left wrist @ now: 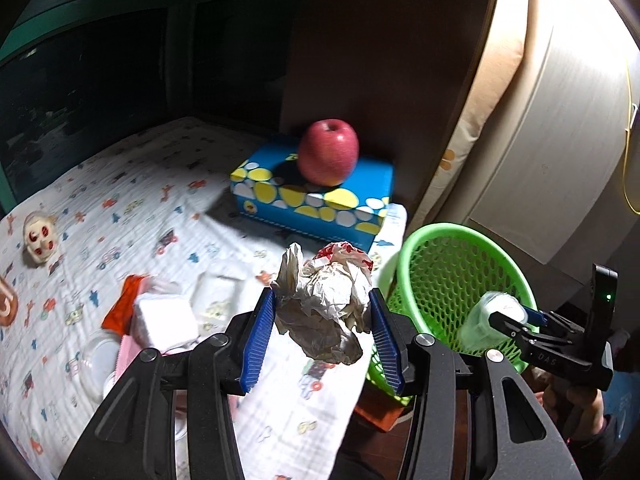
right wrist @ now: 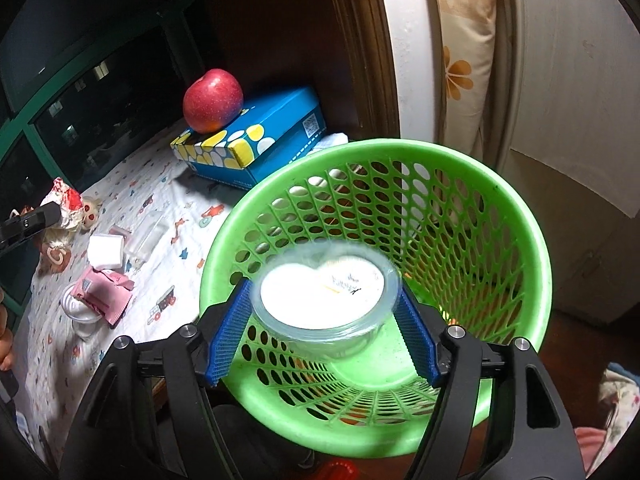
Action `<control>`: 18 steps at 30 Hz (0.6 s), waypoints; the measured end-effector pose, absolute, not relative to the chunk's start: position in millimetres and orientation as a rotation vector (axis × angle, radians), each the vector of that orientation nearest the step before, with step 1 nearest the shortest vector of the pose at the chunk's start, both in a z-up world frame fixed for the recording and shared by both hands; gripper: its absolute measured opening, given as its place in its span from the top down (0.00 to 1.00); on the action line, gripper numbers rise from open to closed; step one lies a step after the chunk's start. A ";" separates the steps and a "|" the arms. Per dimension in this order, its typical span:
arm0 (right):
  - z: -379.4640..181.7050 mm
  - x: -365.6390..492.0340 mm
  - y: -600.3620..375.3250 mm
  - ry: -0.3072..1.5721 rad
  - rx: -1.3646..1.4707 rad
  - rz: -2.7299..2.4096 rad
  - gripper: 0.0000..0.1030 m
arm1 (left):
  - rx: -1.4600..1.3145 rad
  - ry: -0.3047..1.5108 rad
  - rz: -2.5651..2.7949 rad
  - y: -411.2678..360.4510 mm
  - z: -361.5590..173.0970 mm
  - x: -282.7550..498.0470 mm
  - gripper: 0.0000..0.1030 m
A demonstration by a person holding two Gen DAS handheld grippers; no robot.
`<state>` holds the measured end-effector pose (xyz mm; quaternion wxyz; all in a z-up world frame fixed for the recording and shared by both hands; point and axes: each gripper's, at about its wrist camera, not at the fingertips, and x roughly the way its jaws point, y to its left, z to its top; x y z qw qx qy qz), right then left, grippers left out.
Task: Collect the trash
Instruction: 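Carry the cup into the green basket and open the right tool while the left tool carries the tissue over, then lower the crumpled tissue into the green basket and open the left tool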
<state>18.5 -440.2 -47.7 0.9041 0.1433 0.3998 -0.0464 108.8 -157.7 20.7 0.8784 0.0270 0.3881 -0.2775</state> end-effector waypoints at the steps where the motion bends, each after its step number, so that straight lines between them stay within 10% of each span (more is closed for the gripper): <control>1: -47.2 18.2 -442.1 0.824 0.298 -0.096 0.31 | 0.060 0.810 -0.586 -162.8 21.2 108.3 0.55; 18: -42.5 -4.5 -484.7 0.785 0.331 -0.110 0.31 | 0.130 0.839 -0.680 -248.9 12.8 100.3 0.55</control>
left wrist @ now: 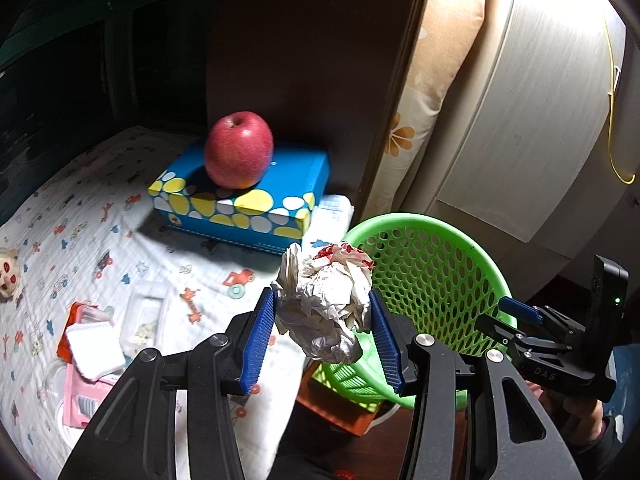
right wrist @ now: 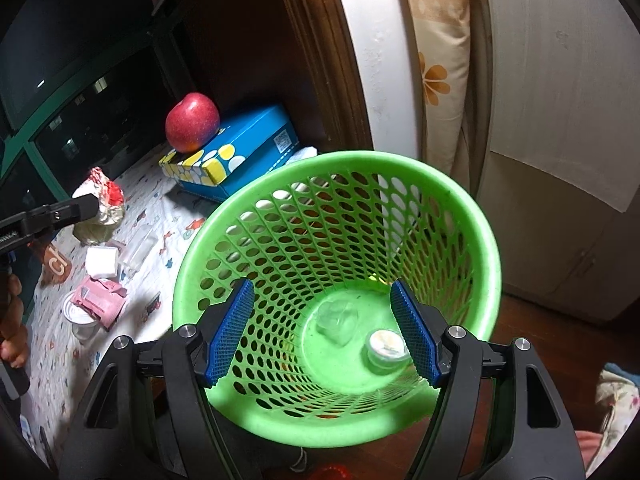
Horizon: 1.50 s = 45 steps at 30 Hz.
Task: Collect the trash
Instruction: 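Lower the crumpled tissue into the green basket and open the left tool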
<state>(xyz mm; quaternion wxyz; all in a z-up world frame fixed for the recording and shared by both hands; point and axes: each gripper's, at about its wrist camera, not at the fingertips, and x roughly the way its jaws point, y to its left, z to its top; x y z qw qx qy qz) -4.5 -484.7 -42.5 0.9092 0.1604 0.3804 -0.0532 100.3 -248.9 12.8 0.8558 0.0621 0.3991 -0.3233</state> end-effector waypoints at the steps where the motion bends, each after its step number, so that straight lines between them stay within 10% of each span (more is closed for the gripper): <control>1: -41.8 -6.0 -487.6 0.782 0.333 -0.115 0.31 | 0.132 0.844 -0.685 -254.0 11.4 100.4 0.55; 45: -36.3 -37.1 -524.0 0.737 0.400 -0.134 0.31 | 0.156 0.944 -0.736 -315.4 -19.8 88.1 0.55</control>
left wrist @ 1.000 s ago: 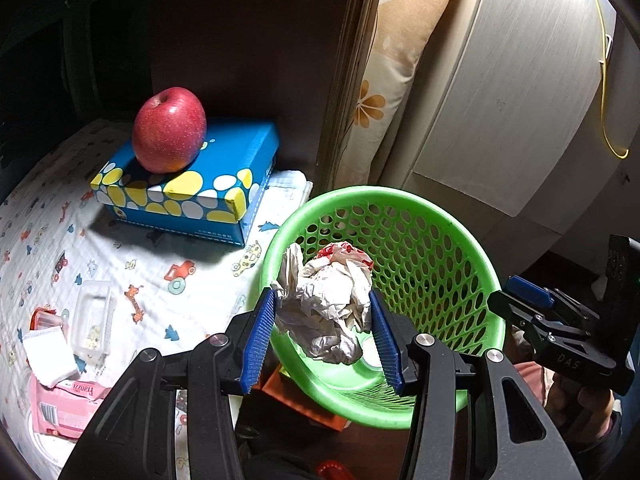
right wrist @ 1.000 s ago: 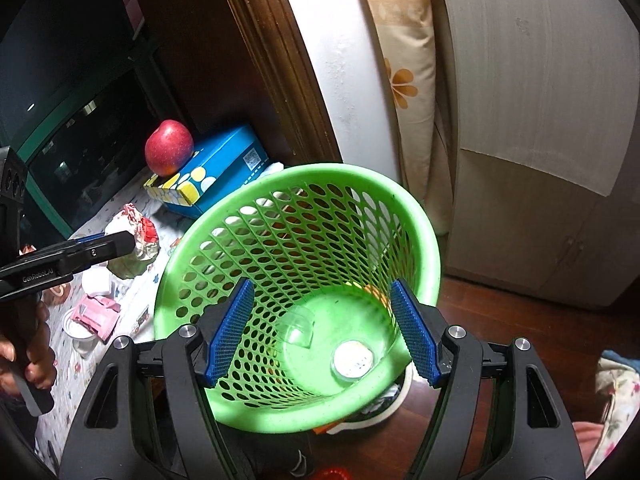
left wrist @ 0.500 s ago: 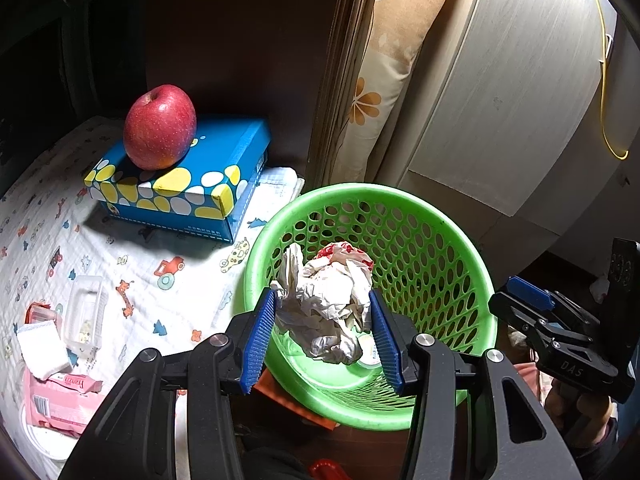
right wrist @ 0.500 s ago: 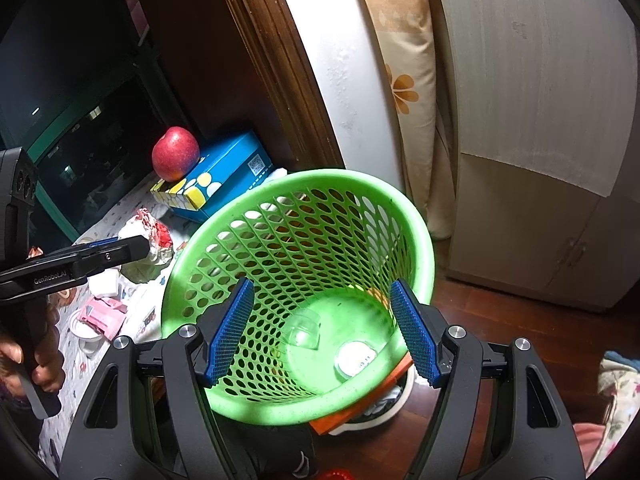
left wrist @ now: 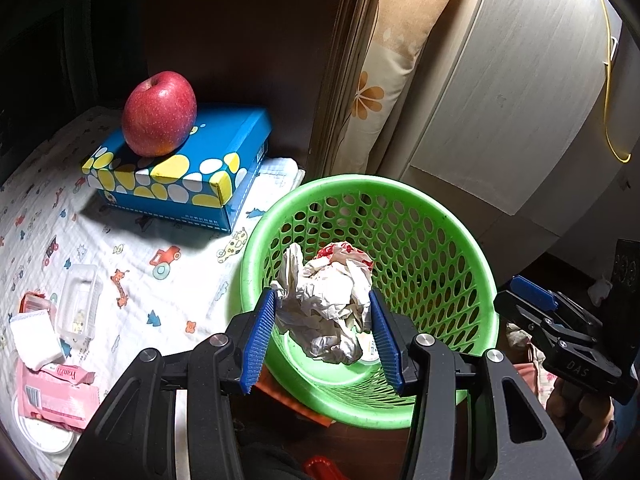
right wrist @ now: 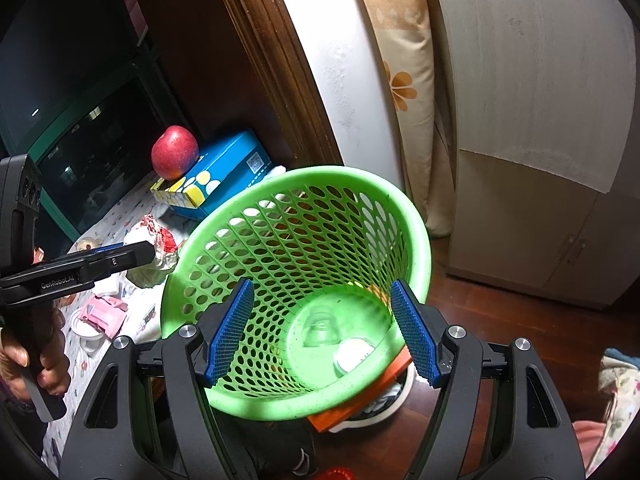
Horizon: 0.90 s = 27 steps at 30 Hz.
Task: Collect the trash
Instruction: 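Lower the crumpled tissue into the green basket and open the left tool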
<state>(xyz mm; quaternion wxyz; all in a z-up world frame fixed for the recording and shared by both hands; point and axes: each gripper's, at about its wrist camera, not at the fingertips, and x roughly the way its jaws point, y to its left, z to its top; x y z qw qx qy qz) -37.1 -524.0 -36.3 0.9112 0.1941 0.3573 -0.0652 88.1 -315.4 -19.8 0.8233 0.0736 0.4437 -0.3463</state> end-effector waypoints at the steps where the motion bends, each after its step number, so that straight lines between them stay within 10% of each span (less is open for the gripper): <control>1: -36.7 -36.4 -523.1 0.738 0.400 -0.131 0.31 | 0.155 0.945 -0.736 -315.1 -19.7 88.3 0.55; 27: -37.7 -39.7 -524.5 0.731 0.417 -0.135 0.31 | 0.179 0.988 -0.734 -325.9 -28.8 88.2 0.52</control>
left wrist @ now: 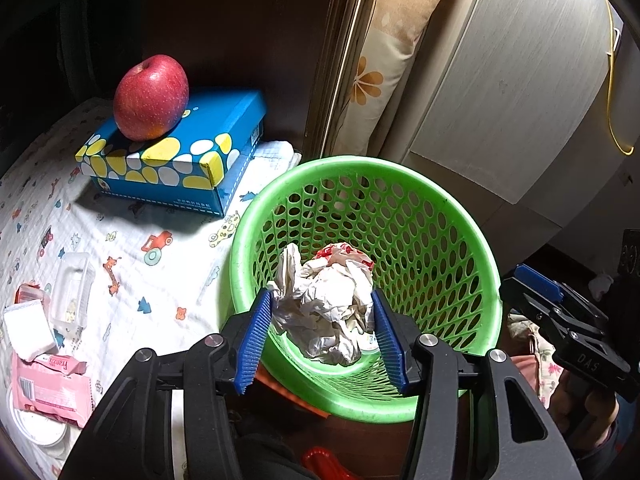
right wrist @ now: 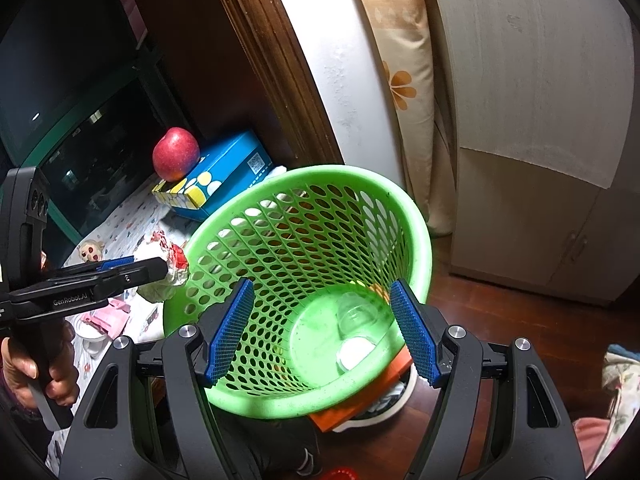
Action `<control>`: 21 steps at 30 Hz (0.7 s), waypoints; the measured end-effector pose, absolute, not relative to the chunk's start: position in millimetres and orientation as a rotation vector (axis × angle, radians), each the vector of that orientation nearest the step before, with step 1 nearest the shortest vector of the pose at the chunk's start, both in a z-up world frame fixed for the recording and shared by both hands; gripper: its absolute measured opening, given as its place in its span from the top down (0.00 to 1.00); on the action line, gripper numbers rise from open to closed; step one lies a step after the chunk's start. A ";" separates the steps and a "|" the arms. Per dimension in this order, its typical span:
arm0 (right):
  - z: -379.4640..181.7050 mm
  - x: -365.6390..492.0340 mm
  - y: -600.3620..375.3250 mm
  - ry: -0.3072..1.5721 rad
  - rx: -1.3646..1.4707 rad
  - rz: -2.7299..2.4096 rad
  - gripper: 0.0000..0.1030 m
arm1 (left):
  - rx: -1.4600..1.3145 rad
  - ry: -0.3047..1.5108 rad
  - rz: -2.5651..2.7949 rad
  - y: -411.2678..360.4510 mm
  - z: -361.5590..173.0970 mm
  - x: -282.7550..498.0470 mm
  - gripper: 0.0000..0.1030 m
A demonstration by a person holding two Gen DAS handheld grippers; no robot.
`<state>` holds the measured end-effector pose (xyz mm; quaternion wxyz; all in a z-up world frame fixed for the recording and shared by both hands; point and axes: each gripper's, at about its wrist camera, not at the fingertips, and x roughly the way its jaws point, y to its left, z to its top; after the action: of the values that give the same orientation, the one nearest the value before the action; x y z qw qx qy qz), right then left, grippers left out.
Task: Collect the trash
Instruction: 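Lower the crumpled tissue into the green basket and open the left tool, then move both open tools back over the items on the bed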
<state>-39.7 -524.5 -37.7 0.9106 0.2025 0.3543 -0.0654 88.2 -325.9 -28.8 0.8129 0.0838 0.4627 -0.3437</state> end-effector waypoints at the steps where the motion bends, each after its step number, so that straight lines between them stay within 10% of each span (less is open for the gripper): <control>1: -38.2 -40.0 -525.0 0.731 0.418 -0.137 0.31 | 0.179 0.991 -0.735 -326.0 -29.9 88.0 0.52; 21: -40.5 -42.2 -526.6 0.738 0.436 -0.137 0.31 | 0.156 1.006 -0.738 -324.8 -33.4 86.1 0.32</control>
<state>-42.2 -526.6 -40.5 0.9073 0.2111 0.3575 -0.0665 86.1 -324.8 -33.4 0.8087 0.0728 0.4706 -0.3453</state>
